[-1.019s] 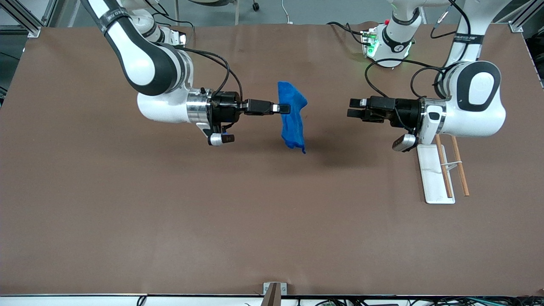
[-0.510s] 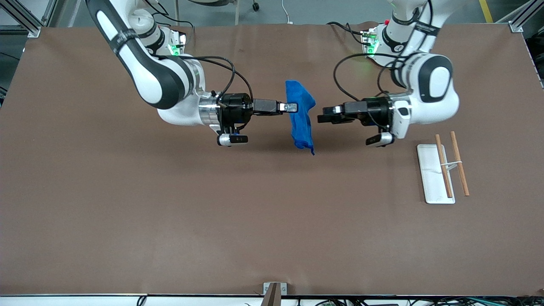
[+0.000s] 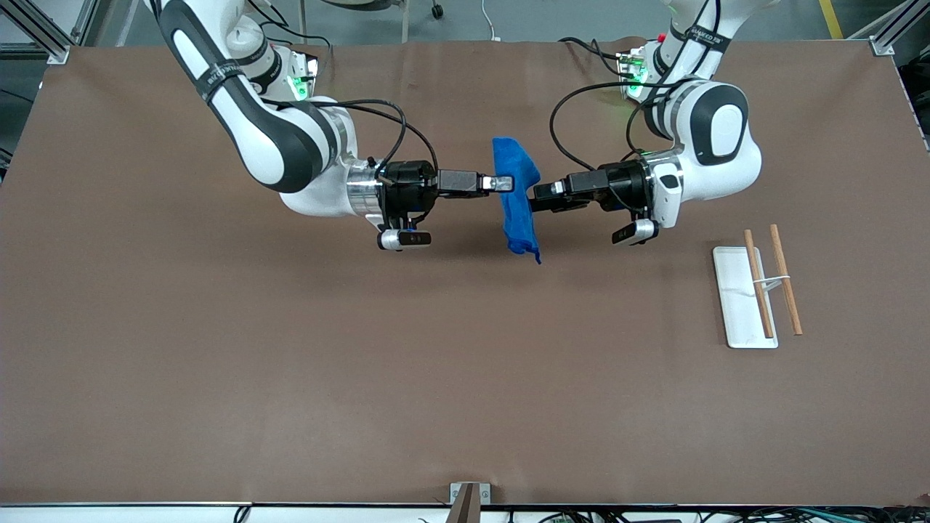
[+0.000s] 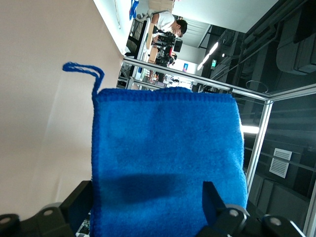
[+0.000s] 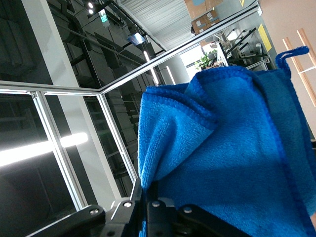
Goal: Right arm passes towel to left arm to hang
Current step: 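Grasp the towel edge with the left gripper beside the right gripper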
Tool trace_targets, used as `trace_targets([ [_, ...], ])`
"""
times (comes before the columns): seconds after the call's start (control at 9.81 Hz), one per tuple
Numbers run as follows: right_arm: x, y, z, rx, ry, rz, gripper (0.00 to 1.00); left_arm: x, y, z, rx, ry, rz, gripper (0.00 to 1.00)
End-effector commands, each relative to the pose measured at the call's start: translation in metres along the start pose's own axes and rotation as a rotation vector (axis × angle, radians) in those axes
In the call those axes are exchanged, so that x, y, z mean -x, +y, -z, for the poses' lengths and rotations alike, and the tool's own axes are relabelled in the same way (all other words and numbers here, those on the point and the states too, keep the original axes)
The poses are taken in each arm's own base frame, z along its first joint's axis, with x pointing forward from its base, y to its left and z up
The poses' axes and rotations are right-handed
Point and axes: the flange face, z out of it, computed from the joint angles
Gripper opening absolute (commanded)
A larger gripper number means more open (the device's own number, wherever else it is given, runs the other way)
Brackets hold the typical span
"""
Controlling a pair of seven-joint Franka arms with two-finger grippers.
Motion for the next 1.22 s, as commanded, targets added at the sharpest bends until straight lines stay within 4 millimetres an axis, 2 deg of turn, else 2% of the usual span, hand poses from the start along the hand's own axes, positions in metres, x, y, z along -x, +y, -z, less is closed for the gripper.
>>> trace_targets([
  [0.0,0.005,-0.002,-0.004,-0.025,0.002,0.012,0.00,-0.005,-0.024,0.002,0.007,0.041,0.004,0.97],
  [0.71,0.006,0.000,-0.004,-0.022,0.002,0.019,0.00,-0.011,-0.043,-0.002,0.032,0.070,-0.033,0.97],
  [0.92,0.006,0.000,-0.004,-0.022,0.002,0.020,0.00,-0.012,-0.039,-0.003,0.030,0.065,-0.053,0.95],
  [1.02,0.006,0.000,-0.004,-0.022,0.002,0.020,0.00,-0.012,-0.041,-0.006,0.024,0.055,-0.056,0.80],
  [1.12,0.006,0.000,-0.004,-0.021,0.003,0.020,0.00,-0.014,-0.038,-0.007,0.026,0.056,-0.060,0.55],
])
